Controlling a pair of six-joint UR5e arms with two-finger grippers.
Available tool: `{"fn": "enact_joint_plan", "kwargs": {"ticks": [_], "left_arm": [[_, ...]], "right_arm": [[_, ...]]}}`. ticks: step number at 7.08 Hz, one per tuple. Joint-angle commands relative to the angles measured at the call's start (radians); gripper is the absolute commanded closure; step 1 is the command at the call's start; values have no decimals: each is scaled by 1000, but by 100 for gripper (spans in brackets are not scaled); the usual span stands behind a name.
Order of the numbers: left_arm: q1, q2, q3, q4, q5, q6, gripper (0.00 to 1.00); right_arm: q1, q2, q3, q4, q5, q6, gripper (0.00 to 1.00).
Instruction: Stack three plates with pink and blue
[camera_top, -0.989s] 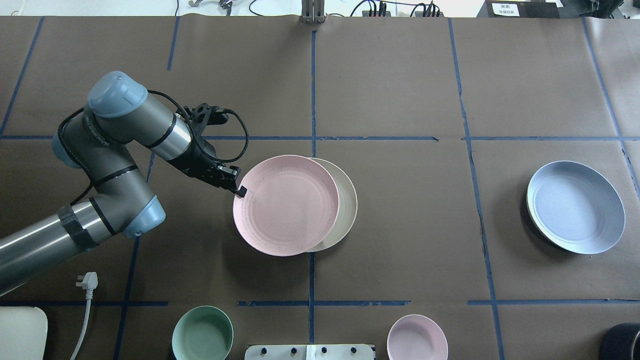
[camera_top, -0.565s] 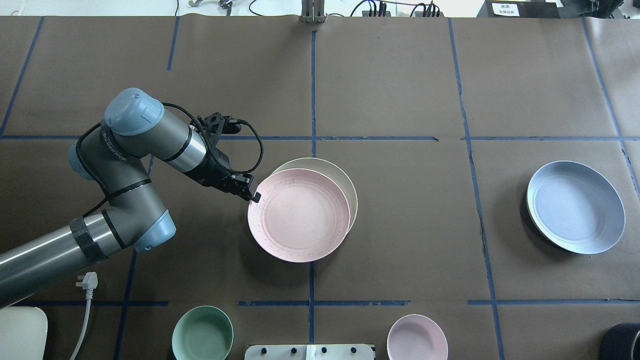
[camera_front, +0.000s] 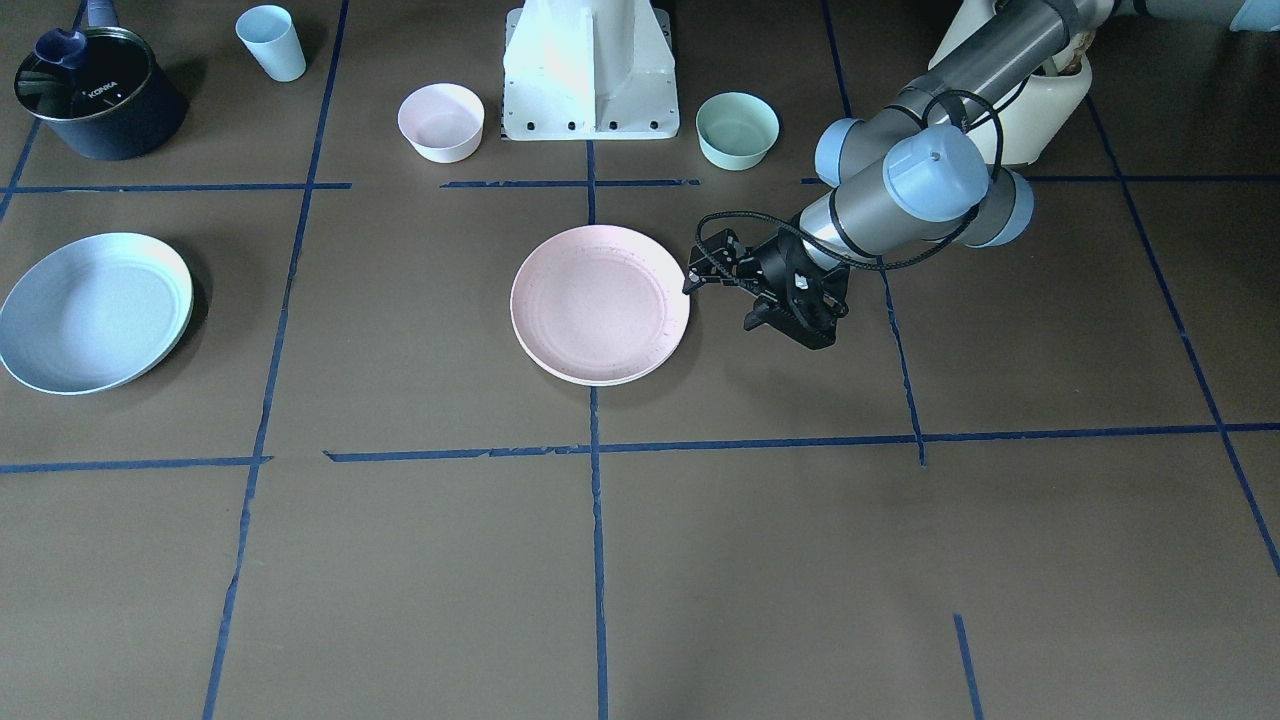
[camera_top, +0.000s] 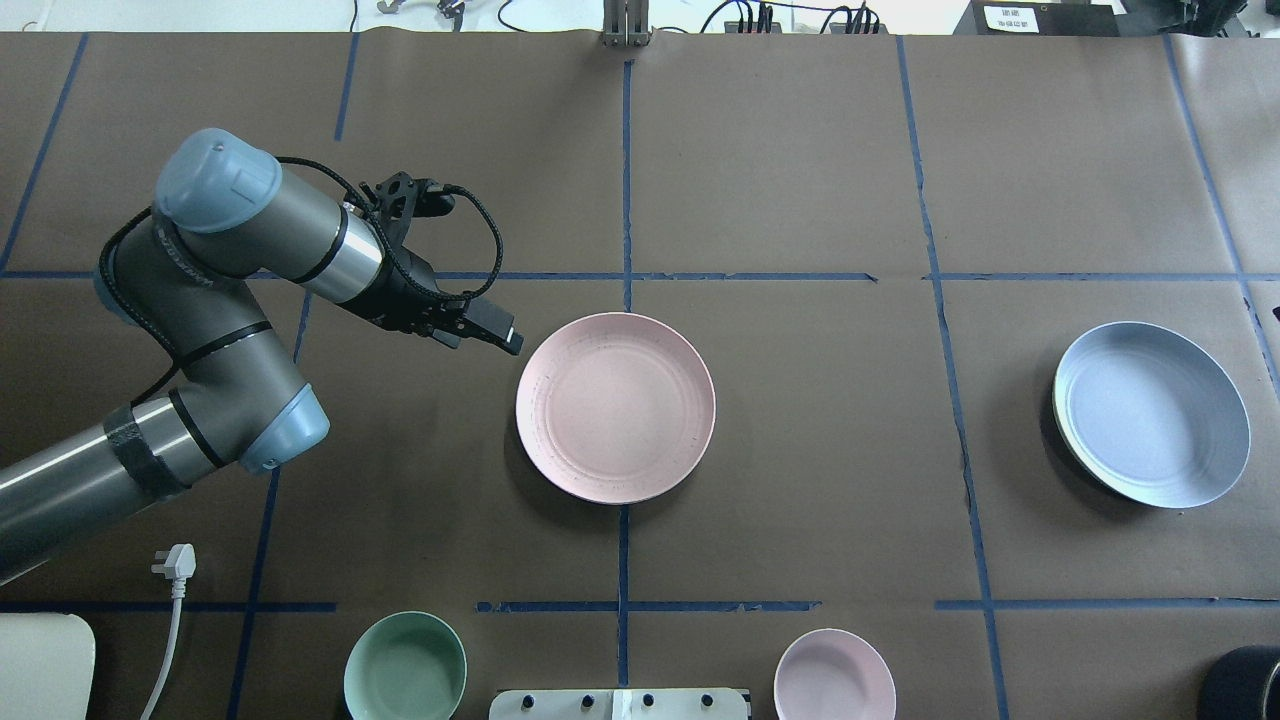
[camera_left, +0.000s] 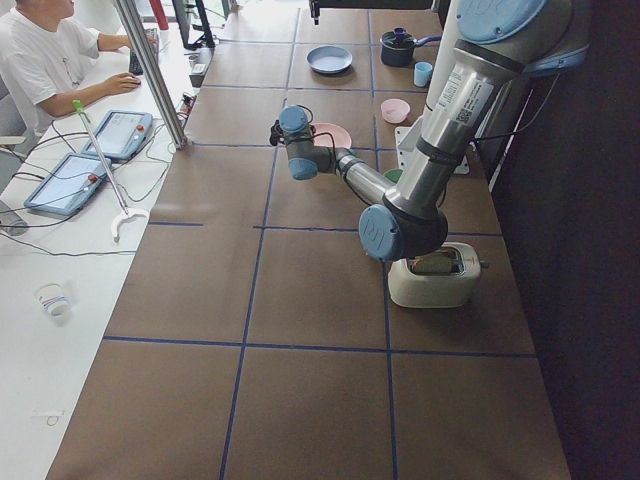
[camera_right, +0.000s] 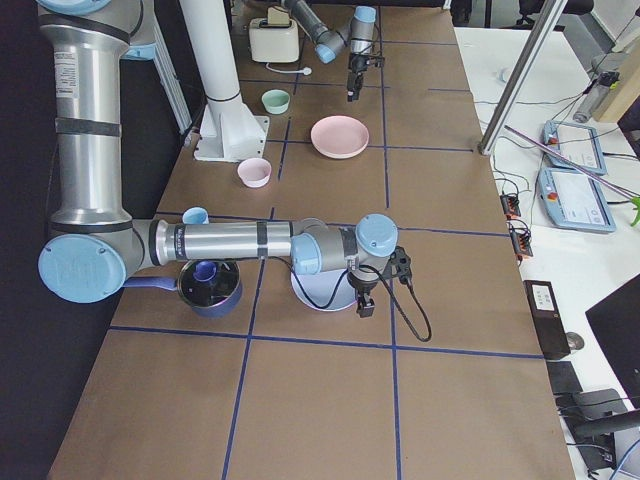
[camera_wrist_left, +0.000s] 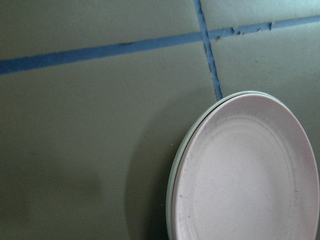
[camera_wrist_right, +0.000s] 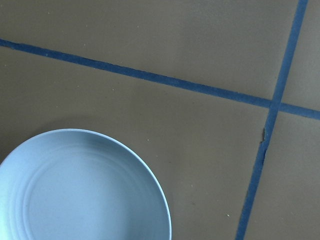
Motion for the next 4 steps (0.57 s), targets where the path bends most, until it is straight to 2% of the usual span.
{"fn": "enact_joint_plan", "kwargs": {"ticks": [1, 3, 4], "left_arm": [[-41, 31, -72, 6, -19, -95, 0], [-47, 42, -76, 6, -17, -97, 0], [-49, 42, -78, 6, -17, -97, 0]], "right_arm": [[-101, -58, -61, 323, -15, 303, 0], [-213, -88, -223, 723, -79, 573, 0], [-238, -88, -278, 799, -95, 594, 2]]}}
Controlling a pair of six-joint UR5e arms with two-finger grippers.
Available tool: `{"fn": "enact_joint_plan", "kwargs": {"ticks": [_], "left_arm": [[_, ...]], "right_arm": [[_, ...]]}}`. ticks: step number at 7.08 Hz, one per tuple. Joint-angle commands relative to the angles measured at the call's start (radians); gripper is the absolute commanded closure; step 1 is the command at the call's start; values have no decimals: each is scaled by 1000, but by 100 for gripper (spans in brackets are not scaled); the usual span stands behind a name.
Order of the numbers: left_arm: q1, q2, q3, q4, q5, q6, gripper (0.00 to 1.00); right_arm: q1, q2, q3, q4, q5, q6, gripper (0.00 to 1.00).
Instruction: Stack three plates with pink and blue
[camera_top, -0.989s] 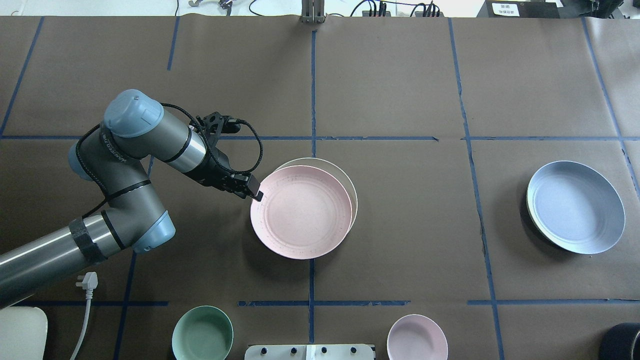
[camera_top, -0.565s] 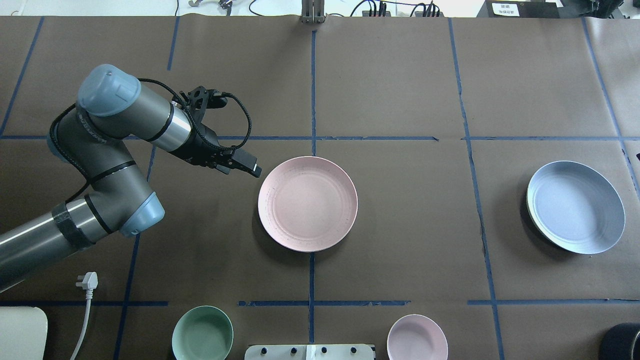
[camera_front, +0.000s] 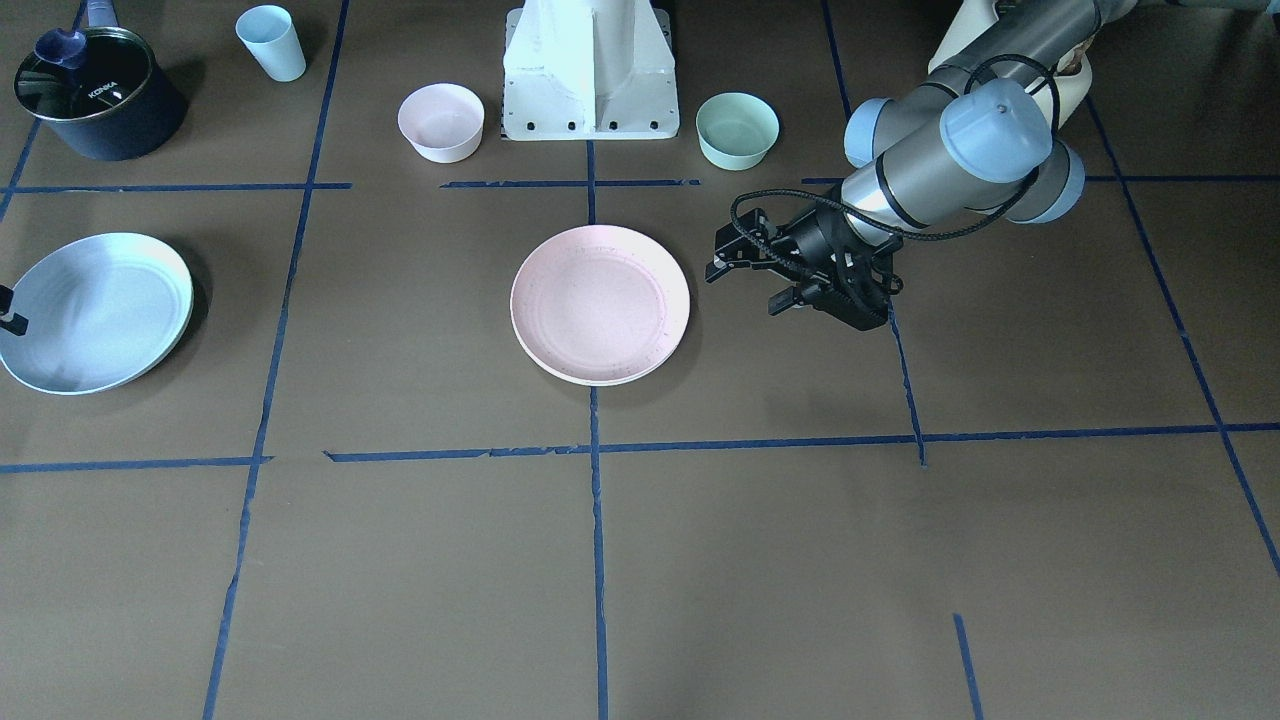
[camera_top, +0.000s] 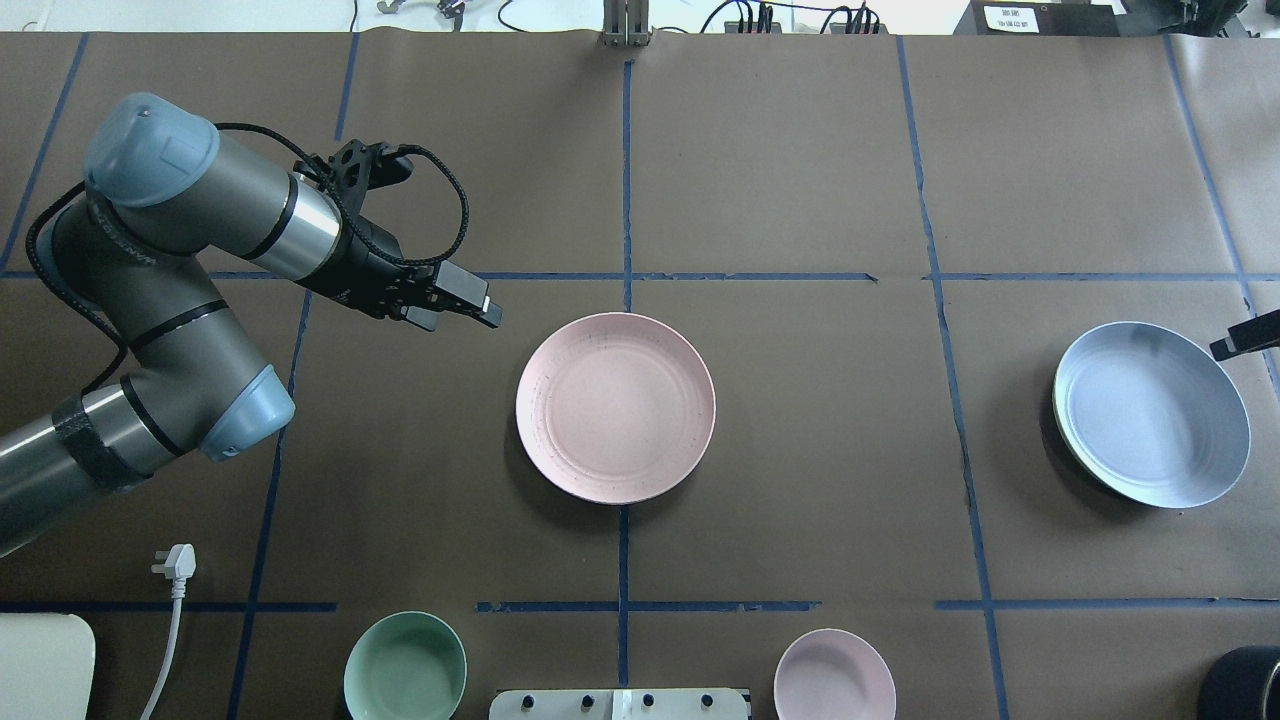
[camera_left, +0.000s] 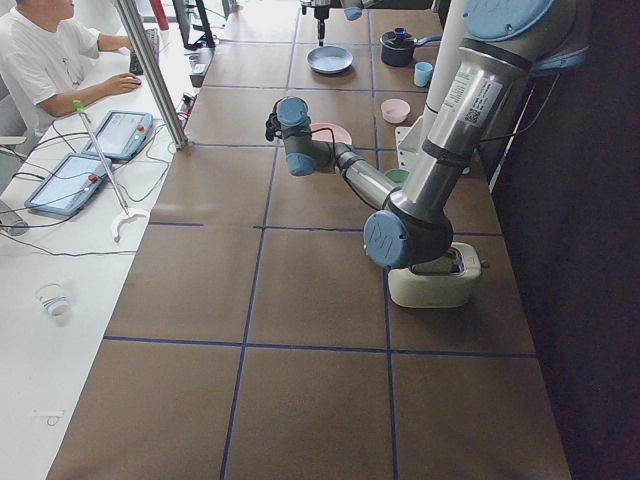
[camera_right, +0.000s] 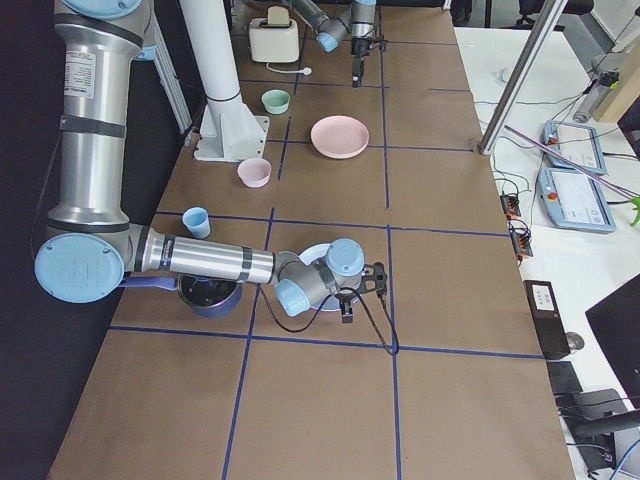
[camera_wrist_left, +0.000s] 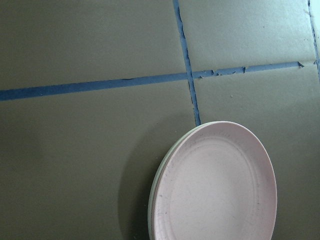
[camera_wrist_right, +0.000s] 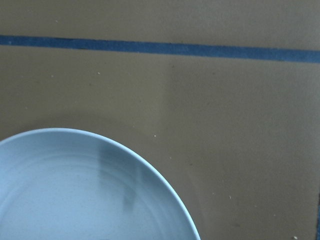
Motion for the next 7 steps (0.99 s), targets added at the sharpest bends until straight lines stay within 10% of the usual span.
{"fn": "enact_joint_plan", "kwargs": {"ticks": [1, 2, 7], "left_arm": [[-4, 2, -3, 0, 0, -3, 0], [-2, 2, -3, 0, 1, -3, 0], [4, 2, -11, -1, 9, -28, 0]], "right_arm": [[-46, -13, -80, 153, -16, 92, 44], [-46, -16, -74, 154, -5, 99, 99], [-44, -15, -16, 158, 9, 121, 100]]}}
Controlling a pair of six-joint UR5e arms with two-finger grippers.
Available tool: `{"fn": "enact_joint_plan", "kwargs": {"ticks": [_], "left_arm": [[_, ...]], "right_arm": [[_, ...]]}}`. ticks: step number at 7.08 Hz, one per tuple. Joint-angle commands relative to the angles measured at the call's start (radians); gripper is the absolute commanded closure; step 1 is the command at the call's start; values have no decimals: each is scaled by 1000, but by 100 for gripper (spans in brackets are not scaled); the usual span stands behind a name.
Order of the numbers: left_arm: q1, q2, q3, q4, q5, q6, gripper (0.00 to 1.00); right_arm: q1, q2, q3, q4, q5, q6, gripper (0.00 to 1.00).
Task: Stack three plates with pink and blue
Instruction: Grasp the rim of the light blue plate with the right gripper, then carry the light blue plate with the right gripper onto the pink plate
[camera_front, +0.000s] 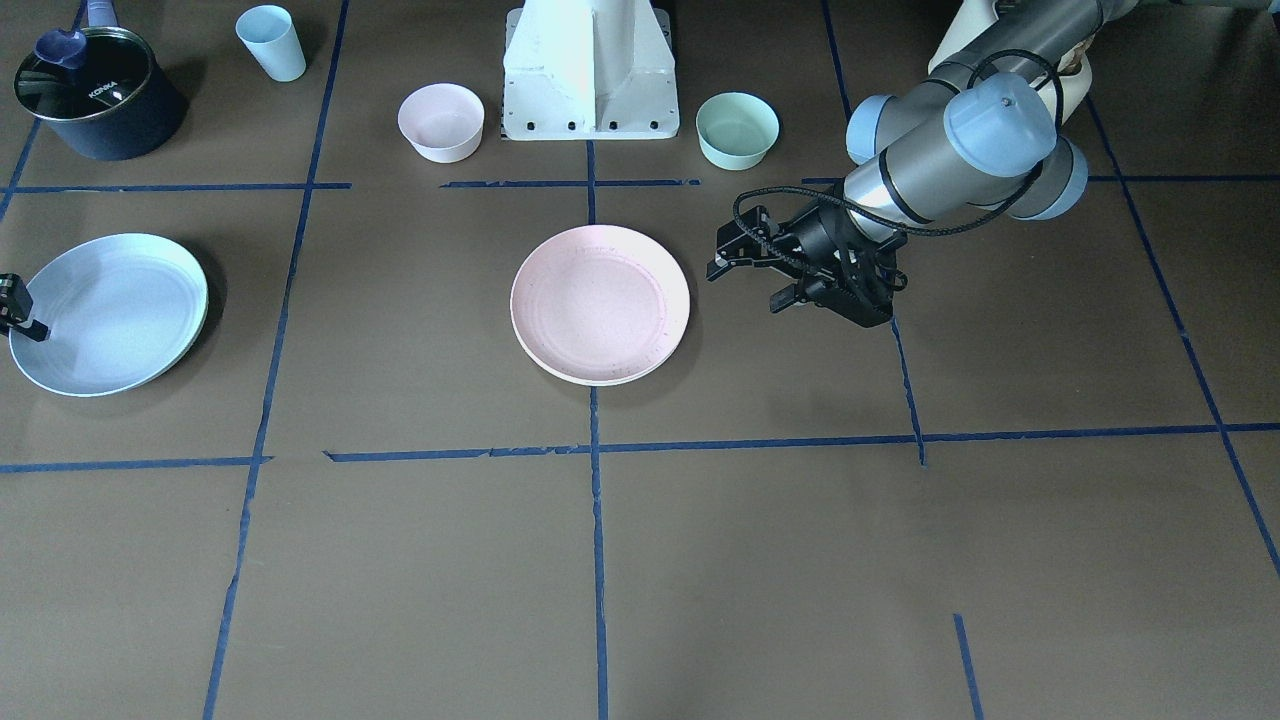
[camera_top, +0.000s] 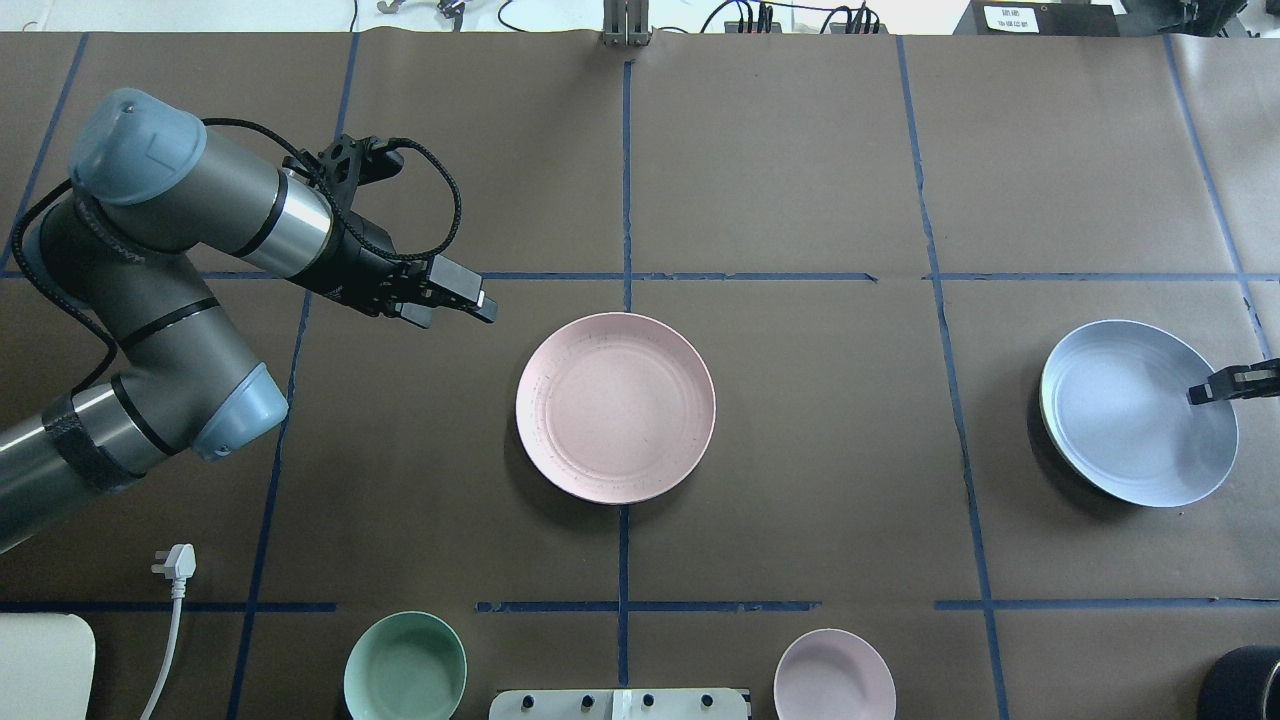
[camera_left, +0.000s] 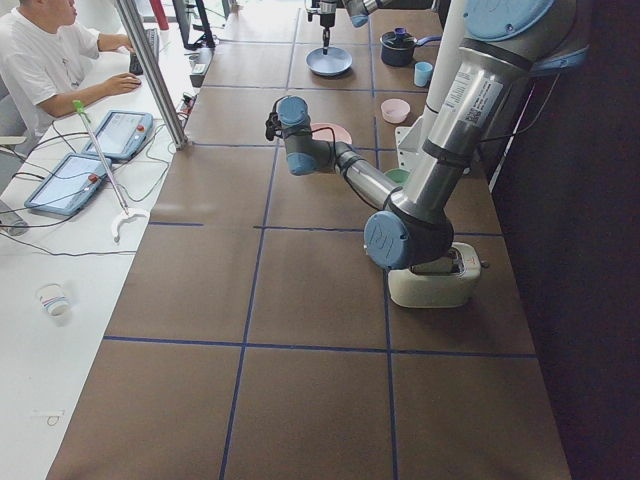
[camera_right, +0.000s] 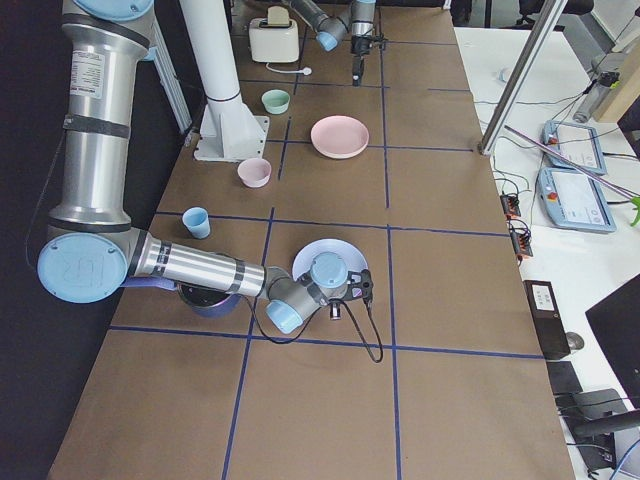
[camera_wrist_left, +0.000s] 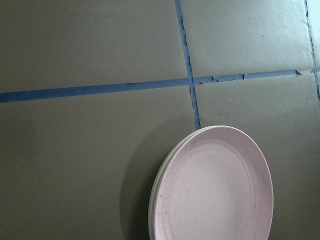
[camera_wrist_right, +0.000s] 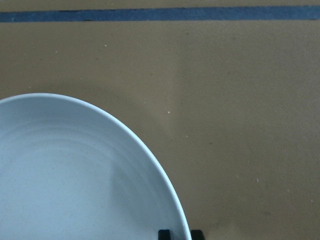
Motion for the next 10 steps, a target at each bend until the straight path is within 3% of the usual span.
{"fn": "enact_joint_plan", "kwargs": {"ticks": [1, 2, 4, 6, 7, 8, 10], "left_arm": [[3, 0, -7, 0, 2, -20, 0], [3, -2, -11, 0, 2, -22, 0], [0, 0, -9, -2, 0, -20, 0], [-2, 0, -9, -4, 0, -20, 0], [-3, 0, -11, -2, 0, -20, 0], [-5, 0, -11, -4, -1, -22, 0], [-8, -2, -14, -7, -1, -22, 0]], "right_arm": [[-18, 14, 110, 2, 6, 118, 100], [-81, 49, 226, -2, 26, 307, 100], [-185, 174, 287, 4, 18, 574, 100], [-250, 299, 313, 4, 6, 701, 100], [-302, 369, 313, -1, -41, 746, 100], [-399, 425, 312, -4, -155, 795, 100], [-558, 451, 298, -15, -323, 795, 100]]}}
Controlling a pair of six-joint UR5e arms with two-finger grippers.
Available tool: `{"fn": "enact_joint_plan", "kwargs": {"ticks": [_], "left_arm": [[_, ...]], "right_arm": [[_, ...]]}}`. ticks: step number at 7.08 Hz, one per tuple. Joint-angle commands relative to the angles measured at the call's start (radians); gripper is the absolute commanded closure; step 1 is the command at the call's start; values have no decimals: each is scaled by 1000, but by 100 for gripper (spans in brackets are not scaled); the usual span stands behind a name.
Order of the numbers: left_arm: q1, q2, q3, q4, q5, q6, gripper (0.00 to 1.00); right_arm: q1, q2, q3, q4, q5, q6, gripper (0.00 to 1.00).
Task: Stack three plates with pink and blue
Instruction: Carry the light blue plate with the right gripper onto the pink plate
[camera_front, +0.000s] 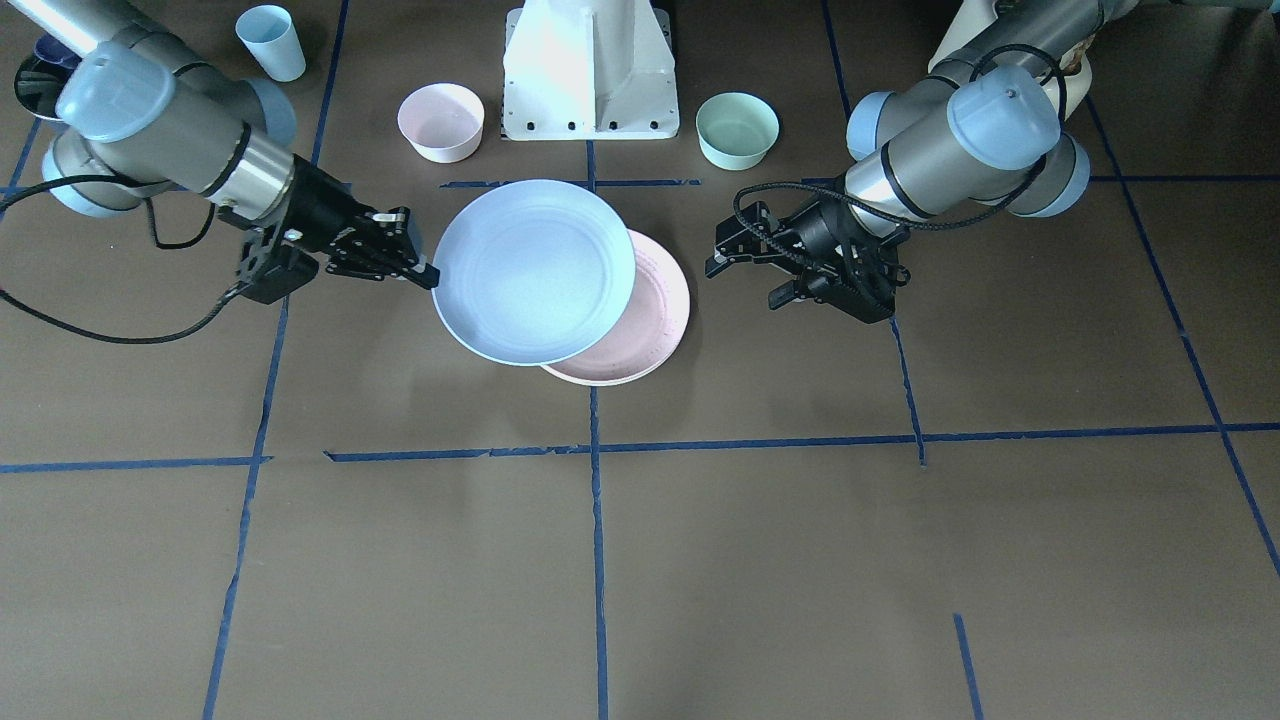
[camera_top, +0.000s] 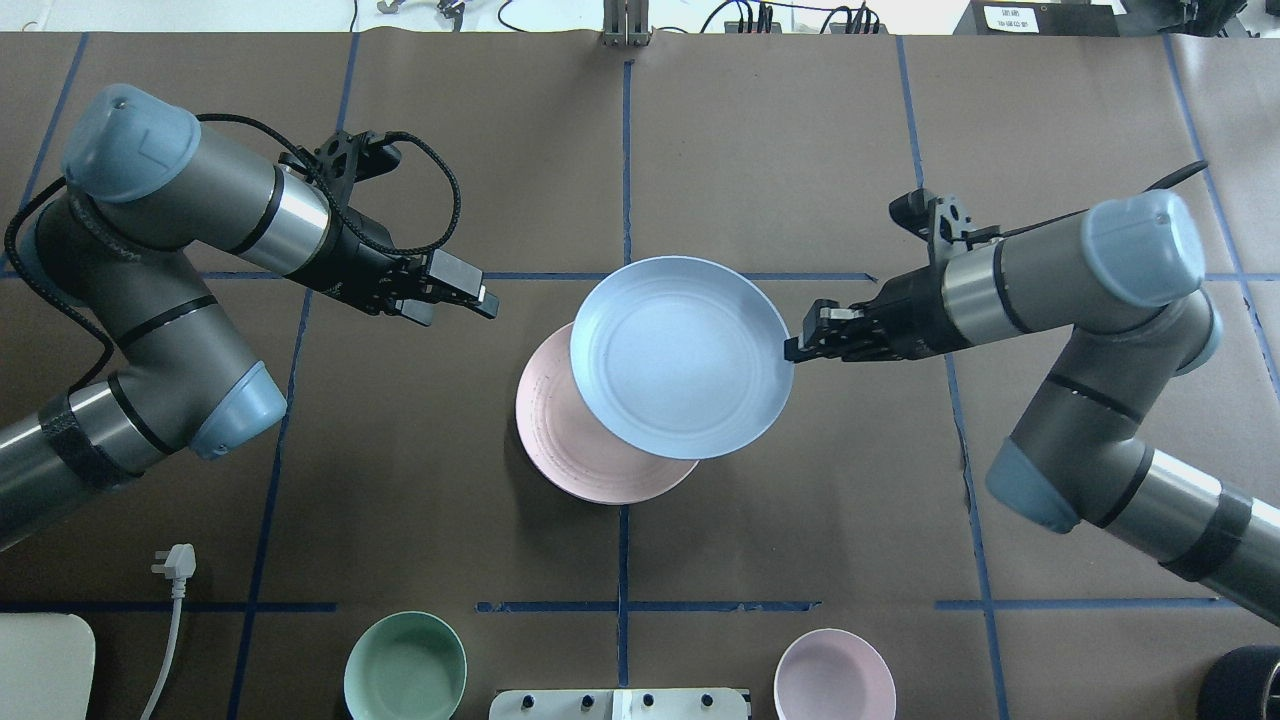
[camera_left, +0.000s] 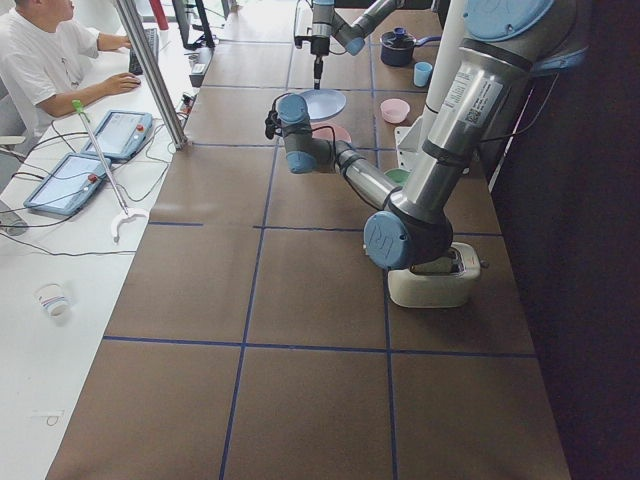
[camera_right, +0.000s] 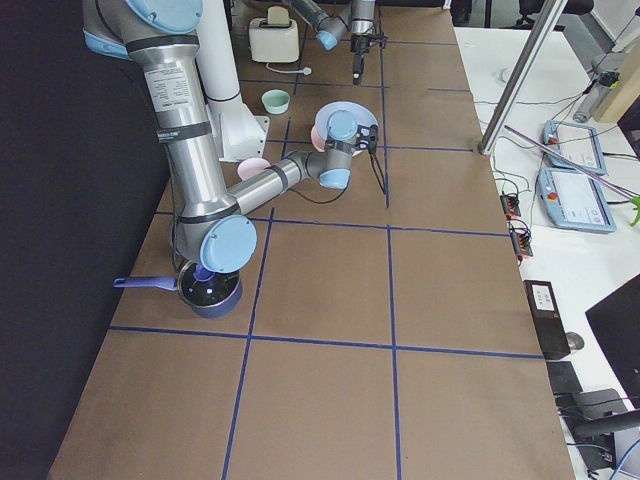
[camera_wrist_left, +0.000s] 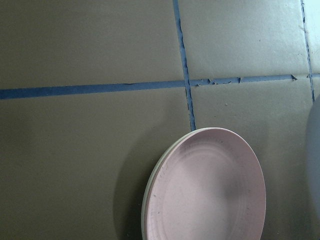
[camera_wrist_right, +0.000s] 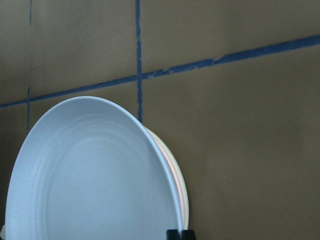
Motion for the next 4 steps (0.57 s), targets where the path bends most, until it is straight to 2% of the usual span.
{"fn": "enact_joint_plan", "kwargs": {"ticks": [1, 2, 3, 4], "left_arm": [[-2, -1, -5, -2, 0, 0, 0], [-3, 1, -7, 0, 0, 0, 0], [-8, 1, -8, -2, 0, 0, 0], [-19, 6, -8, 1, -3, 3, 0]], "right_arm": [[-135, 50, -52, -3, -164, 5, 80], [-134, 60, -71, -1, -173, 4, 1], [-104, 57, -70, -3, -161, 2, 0], [-23, 38, -65, -3, -86, 1, 0]]}}
